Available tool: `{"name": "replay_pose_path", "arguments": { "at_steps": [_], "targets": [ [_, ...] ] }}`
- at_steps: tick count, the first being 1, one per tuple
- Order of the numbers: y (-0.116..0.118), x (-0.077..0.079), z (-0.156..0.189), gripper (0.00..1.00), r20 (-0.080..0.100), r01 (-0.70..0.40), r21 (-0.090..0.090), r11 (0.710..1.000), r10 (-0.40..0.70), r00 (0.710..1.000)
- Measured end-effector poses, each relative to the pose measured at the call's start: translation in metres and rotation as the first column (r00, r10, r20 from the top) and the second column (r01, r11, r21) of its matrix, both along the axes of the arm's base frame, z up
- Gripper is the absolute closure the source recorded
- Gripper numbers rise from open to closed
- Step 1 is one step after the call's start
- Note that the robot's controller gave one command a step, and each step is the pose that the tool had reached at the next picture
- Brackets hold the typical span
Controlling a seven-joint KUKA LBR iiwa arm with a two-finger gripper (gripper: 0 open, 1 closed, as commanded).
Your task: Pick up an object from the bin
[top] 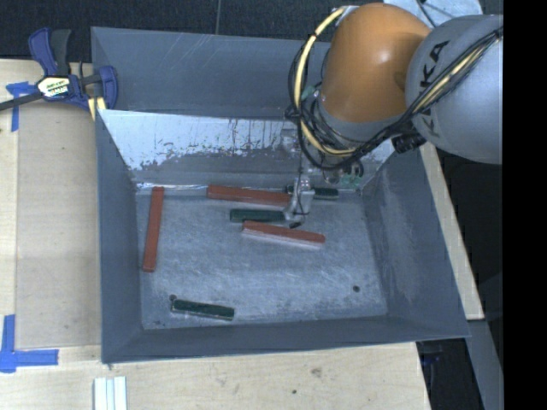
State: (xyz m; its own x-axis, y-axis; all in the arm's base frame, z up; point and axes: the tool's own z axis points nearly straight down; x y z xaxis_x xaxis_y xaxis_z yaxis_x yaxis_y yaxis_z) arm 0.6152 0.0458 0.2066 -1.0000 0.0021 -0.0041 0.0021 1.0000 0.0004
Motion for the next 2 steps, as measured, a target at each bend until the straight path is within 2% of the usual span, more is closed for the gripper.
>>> {"name": "replay_pose_path", "arguments": {
  "at_steps": [1,2],
  "targets": [
    [0.022,-0.089,-0.107,0.00,-0.015,0.050,-0.001,0.999,-0.050,0.999],
    [-0.018,-0.042,-0.119,0.00,0.002,0.076,-0.001,0.997,-0.076,0.997]
  ]
}}
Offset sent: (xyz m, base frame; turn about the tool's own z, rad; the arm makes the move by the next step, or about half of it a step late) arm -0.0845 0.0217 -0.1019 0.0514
